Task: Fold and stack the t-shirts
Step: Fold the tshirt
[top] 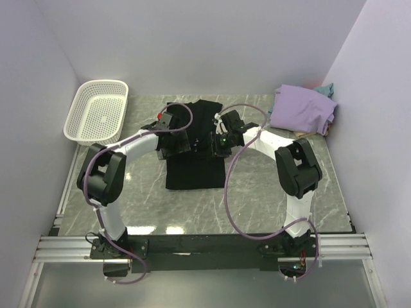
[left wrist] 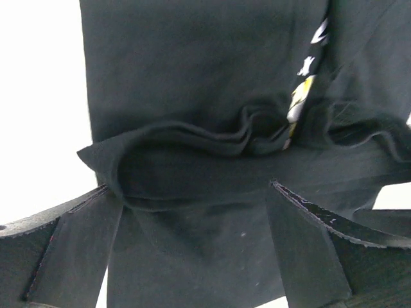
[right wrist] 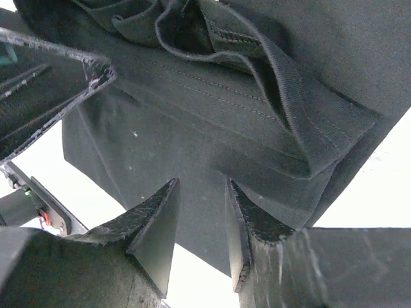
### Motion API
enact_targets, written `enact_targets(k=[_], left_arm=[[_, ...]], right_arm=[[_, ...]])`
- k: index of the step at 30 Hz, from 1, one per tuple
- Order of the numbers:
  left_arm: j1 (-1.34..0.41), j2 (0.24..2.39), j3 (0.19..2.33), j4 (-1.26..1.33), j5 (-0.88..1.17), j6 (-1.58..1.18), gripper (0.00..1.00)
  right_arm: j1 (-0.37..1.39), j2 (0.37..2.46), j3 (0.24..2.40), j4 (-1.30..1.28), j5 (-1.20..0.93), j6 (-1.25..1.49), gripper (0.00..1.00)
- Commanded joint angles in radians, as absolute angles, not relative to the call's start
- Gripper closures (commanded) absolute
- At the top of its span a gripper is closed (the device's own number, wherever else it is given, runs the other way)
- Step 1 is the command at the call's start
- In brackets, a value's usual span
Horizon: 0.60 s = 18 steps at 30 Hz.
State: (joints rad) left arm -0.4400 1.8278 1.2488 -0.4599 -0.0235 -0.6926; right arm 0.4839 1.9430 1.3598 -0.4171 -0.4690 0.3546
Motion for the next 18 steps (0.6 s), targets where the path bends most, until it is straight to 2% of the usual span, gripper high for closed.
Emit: enact_targets(k=[1, 10, 18], left_arm=[[-0.439, 1.874, 1.324, -0.436, -0.043, -0.667, 0.05], [-0.42, 1.937, 1.428, -0.485, -0.095, -0.643, 0.05], [-0.391, 1.879, 1.48, -0.564, -0.155, -0.607, 0.04]], right_arm=[[0.485, 1.957, 1.419, -0.426, -0.46, 0.344, 0.58], [0.476, 2.051, 1.542, -0.454, -0.397, 0.331, 0.58], [0.425, 2.123, 1.658, -0.449, -0.345, 0.325, 0.58]])
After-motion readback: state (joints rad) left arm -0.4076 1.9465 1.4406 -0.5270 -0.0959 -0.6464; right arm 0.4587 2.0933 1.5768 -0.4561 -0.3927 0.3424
